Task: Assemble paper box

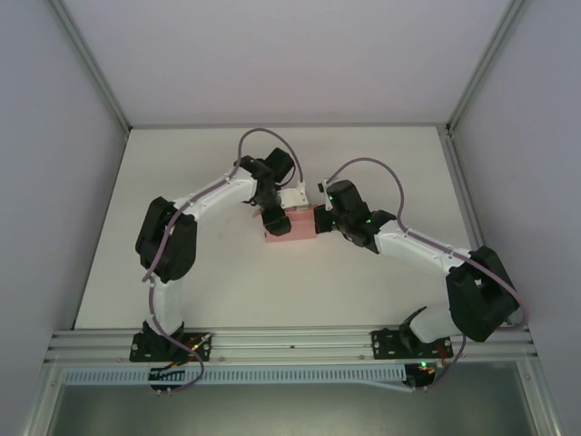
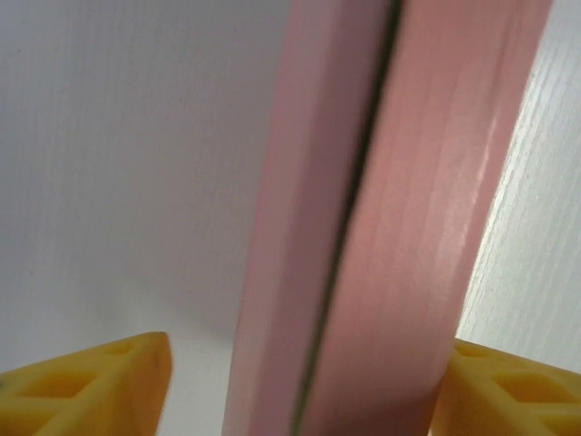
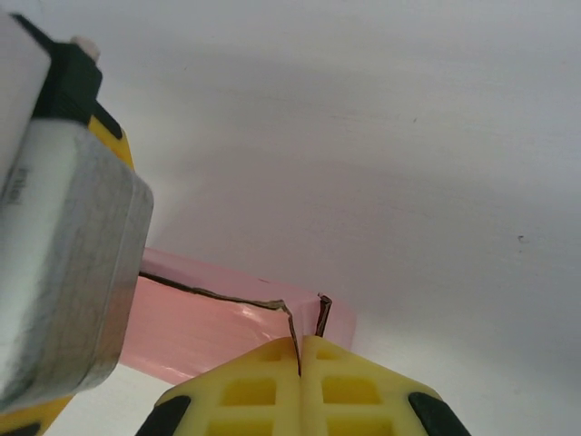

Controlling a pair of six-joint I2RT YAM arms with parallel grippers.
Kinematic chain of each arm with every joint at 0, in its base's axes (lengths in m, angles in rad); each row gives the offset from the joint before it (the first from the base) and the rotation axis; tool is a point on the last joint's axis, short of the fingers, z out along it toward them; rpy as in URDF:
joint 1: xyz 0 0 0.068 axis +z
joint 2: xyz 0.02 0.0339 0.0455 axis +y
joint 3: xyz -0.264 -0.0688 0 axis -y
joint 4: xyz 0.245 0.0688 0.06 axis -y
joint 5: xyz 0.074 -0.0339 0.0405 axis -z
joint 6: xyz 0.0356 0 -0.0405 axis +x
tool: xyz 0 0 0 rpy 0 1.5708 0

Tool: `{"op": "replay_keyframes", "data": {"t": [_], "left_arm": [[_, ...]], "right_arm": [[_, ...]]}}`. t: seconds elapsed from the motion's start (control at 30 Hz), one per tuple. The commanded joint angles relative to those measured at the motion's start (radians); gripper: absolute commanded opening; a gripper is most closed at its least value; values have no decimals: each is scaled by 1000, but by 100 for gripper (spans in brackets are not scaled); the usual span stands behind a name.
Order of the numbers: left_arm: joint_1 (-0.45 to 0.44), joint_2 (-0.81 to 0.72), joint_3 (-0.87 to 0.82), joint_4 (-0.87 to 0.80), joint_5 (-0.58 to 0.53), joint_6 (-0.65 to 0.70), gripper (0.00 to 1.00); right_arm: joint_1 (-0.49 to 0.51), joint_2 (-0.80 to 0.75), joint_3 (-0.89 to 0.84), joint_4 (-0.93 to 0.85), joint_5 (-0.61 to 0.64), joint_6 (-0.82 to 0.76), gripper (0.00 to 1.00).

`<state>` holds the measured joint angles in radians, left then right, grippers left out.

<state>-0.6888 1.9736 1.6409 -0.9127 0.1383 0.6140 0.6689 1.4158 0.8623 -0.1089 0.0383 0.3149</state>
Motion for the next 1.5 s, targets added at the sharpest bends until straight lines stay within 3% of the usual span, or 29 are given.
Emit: {"op": "replay_keyframes", "data": {"t": [0.0,0.27,0.6,0.83,1.0,1.47], "left_arm": [[6,-74,-1,14,-4,-20,77],[35,-227,-119,55,-157,-169,79],[95,-385,-311,183,-153,-377,71],[99,-351,-282,229,-48,-458,52],[99,-347,-303,212,-42,-484,39],[95,-417,-375,130,-137,-617,36]], "right_arm": [[25,35,-61,-114,107,-19,0],[56,36,-55,-120,181,-35,0],[94,88,28,-215,288,-109,0],[107,143,107,-211,138,-25,0],[125,177,97,-191,165,-20,0],[130,135,-23,-50,131,18,0]]}}
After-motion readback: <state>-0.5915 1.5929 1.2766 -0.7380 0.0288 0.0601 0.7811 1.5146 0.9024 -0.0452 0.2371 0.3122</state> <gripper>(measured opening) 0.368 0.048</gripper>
